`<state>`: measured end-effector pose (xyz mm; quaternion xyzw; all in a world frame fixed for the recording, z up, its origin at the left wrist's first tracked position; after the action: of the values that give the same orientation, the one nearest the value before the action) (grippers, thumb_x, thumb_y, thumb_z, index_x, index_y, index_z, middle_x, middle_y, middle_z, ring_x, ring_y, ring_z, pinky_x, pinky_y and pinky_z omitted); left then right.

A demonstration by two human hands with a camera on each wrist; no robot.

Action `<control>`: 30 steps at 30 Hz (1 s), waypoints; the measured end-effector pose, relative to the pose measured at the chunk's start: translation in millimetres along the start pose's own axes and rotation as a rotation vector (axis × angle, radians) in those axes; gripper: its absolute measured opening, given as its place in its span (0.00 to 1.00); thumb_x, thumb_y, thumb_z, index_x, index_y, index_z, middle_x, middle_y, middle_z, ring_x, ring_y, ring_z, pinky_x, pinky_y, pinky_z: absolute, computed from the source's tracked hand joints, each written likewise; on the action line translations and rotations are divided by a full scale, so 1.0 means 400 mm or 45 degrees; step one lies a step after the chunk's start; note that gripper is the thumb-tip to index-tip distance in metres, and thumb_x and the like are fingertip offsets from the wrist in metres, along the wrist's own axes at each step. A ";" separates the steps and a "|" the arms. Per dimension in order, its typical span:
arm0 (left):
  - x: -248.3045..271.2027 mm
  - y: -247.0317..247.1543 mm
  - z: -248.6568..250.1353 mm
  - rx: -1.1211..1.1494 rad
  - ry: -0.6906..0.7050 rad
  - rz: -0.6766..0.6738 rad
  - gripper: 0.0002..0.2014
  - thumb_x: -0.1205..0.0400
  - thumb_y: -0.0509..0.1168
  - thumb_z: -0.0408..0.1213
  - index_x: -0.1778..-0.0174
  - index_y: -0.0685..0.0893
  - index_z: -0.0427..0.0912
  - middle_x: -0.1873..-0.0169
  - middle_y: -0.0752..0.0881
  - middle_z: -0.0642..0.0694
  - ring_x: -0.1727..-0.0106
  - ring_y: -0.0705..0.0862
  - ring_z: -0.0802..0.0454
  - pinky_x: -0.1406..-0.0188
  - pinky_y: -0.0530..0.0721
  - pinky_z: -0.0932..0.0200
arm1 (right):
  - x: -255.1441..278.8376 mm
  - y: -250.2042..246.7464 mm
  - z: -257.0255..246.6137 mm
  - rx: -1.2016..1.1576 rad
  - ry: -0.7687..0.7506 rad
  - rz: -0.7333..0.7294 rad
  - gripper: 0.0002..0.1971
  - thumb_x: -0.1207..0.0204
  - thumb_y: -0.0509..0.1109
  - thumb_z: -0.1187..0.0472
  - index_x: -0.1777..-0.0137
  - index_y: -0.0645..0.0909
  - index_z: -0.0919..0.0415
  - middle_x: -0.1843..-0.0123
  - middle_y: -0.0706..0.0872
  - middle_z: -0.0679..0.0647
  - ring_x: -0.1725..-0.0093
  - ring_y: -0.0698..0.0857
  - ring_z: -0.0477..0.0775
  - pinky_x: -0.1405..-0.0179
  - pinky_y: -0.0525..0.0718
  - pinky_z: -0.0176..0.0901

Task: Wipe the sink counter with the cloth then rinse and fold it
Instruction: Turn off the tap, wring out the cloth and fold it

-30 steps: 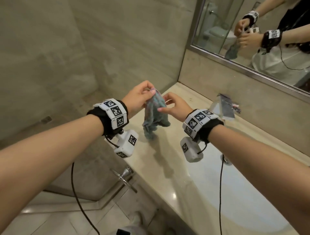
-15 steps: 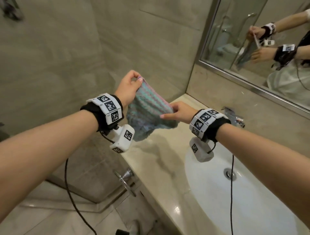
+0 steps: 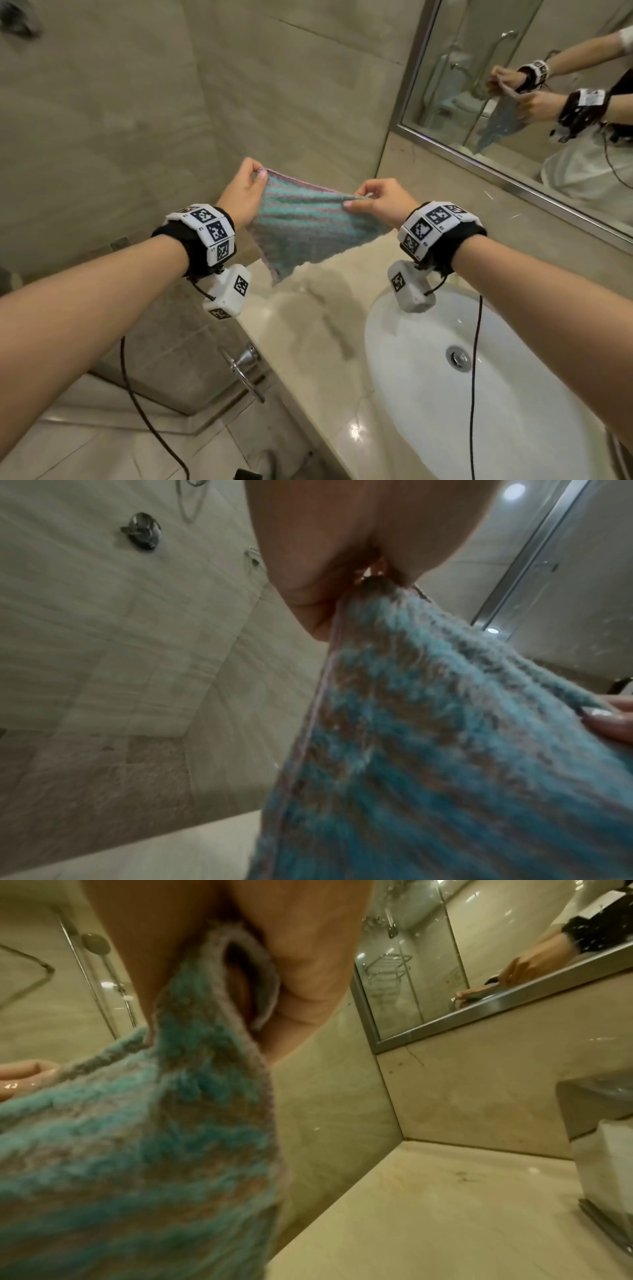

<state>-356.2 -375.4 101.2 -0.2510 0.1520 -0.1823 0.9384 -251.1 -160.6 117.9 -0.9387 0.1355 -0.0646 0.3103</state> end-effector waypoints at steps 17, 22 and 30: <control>-0.032 0.064 -0.035 -0.081 0.028 -0.026 0.04 0.14 0.55 0.38 0.54 0.69 0.43 0.70 0.74 0.44 0.63 0.72 0.49 0.61 0.69 0.56 | 0.007 -0.012 0.074 0.150 0.066 0.143 0.14 0.30 0.77 0.57 0.67 0.73 0.57 0.70 0.75 0.51 0.69 0.72 0.47 0.70 0.67 0.40; -0.079 0.022 -0.005 -0.078 0.051 0.137 0.09 0.18 0.61 0.34 0.62 0.69 0.48 0.72 0.74 0.52 0.68 0.76 0.47 0.67 0.78 0.58 | -0.017 -0.058 0.045 0.188 -0.128 0.284 0.06 0.22 0.68 0.61 0.53 0.74 0.61 0.57 0.76 0.57 0.57 0.73 0.51 0.63 0.69 0.39; 0.009 0.060 -0.070 -0.129 0.013 -0.028 0.17 0.20 0.64 0.31 0.69 0.66 0.53 0.80 0.74 0.51 0.77 0.75 0.53 0.65 0.81 0.55 | 0.021 -0.010 0.176 0.251 -0.090 0.122 0.03 0.23 0.68 0.66 0.53 0.77 0.59 0.70 0.73 0.49 0.63 0.72 0.53 0.62 0.69 0.41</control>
<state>-357.1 -369.3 64.6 -0.2989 0.1631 -0.1858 0.9217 -227.6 -120.2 64.3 -0.8978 0.1621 -0.0295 0.4084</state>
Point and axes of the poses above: each hand's wrist, its own x-axis away from the middle knuckle, its own y-axis out of the palm, z = x × y, the point moved 4 cm from there along -x, towards the middle knuckle
